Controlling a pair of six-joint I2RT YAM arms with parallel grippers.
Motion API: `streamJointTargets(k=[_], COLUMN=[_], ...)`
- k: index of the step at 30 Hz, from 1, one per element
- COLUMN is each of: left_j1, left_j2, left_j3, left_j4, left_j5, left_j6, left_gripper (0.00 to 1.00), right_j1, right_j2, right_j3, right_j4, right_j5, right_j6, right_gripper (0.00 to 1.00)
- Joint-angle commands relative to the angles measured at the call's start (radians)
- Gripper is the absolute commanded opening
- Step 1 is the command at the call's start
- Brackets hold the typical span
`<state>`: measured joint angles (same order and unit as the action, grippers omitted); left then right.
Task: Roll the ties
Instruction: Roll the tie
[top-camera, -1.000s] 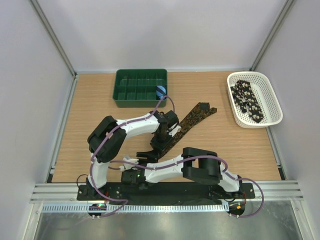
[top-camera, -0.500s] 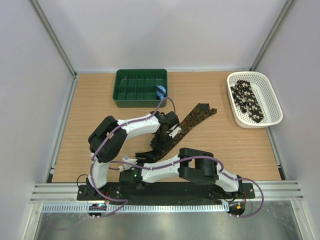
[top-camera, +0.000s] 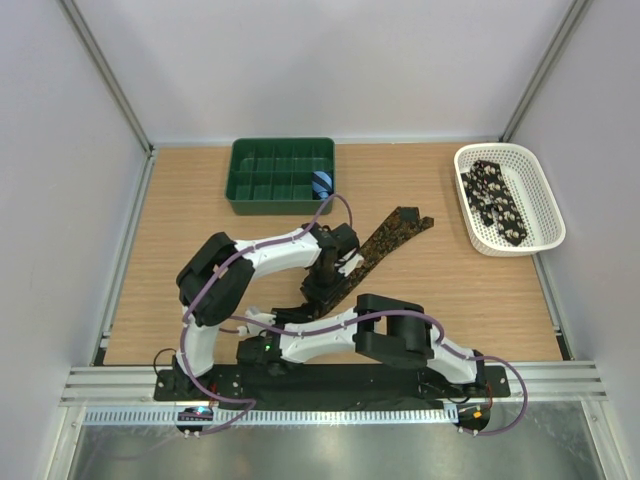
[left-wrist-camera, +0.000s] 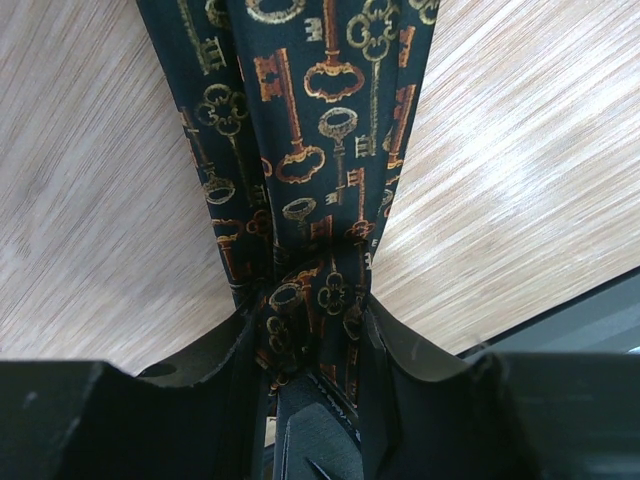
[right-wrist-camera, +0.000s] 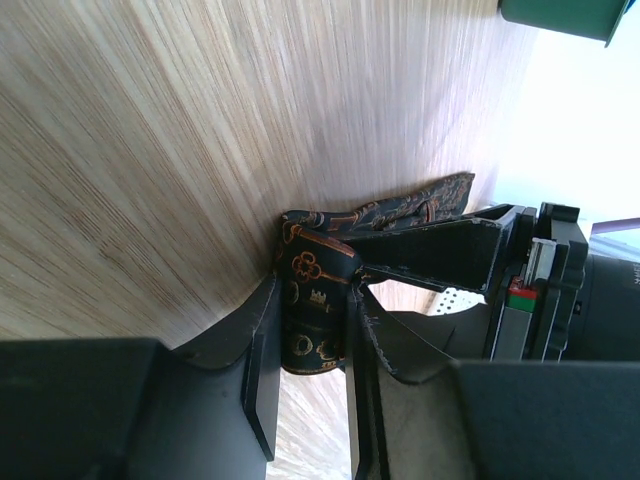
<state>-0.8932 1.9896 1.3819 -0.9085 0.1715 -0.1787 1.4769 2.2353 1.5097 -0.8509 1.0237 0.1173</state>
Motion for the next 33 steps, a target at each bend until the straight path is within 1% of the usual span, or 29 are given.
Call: streamJointTargets(k=[1,3,4,6,7,9,15,18,21,24,26,29,30,33], left_j1=[-0.023,-0.021,-0.02,-0.015,-0.013,-0.003,0.02,0.043,0.063,0.109,0.151,0.209,0.221,0.249], left_j2=[0.014,0.003,0.002,-0.003,-0.005,-0.014,-0.029,-0.061,-0.107,-0.153,-0.182,-0.267,-0.317,-0.406], left_j3=[-0.029,-0.026,-0.02,0.002,0.011,0.038,0.077,0.06,0.04,0.034,0.016,-0.044,-0.067,-0.147], left_j4=[-0.037,-0.009,-0.006,-0.003,-0.003,0.0,-0.006,0.028,0.072,0.108,0.151,0.239,0.267,0.371], left_j5=[0.008,0.011,0.01,0.002,0.002,0.002,0.008,0.006,-0.004,-0.027,-0.062,-0.124,-0.138,-0.136], left_j6=[0.005,0.004,0.004,0.007,0.01,0.016,0.061,0.05,0.03,-0.001,-0.024,-0.071,-0.093,-0.11], left_gripper=[0.25,0.28,0.33,0.38,0.42,0.48,0.51,0.52,0.55,0.56,0.56,0.57,0.58,0.59], right_j1=[-0.046,-0.043,-0.041,-0.037,-0.033,-0.029,-0.024,-0.024,-0.023,-0.013,-0.013,-0.012,-0.012,-0.013], right_j2=[0.018,-0.006,-0.014,-0.017,-0.017,-0.016,-0.031,-0.029,-0.043,-0.048,-0.052,-0.089,-0.11,-0.17], right_j3=[-0.026,-0.045,-0.049,-0.049,-0.048,-0.043,-0.04,-0.031,-0.031,-0.026,-0.026,-0.049,-0.06,-0.095], right_j4=[0.018,0.038,0.047,0.047,0.047,0.044,0.042,0.035,0.033,0.026,0.024,0.052,0.082,0.107], right_j5=[-0.047,-0.056,-0.059,-0.056,-0.056,-0.057,-0.059,-0.06,-0.063,-0.057,-0.057,-0.089,-0.108,-0.151], right_j6=[0.053,0.048,0.048,0.048,0.05,0.056,0.071,0.091,0.104,0.12,0.134,0.14,0.142,0.147], right_gripper=[0.01,0.01,0.01,0.01,0.01,0.01,0.01,0.01,0.01,0.01,0.01,0.01,0.01,0.01])
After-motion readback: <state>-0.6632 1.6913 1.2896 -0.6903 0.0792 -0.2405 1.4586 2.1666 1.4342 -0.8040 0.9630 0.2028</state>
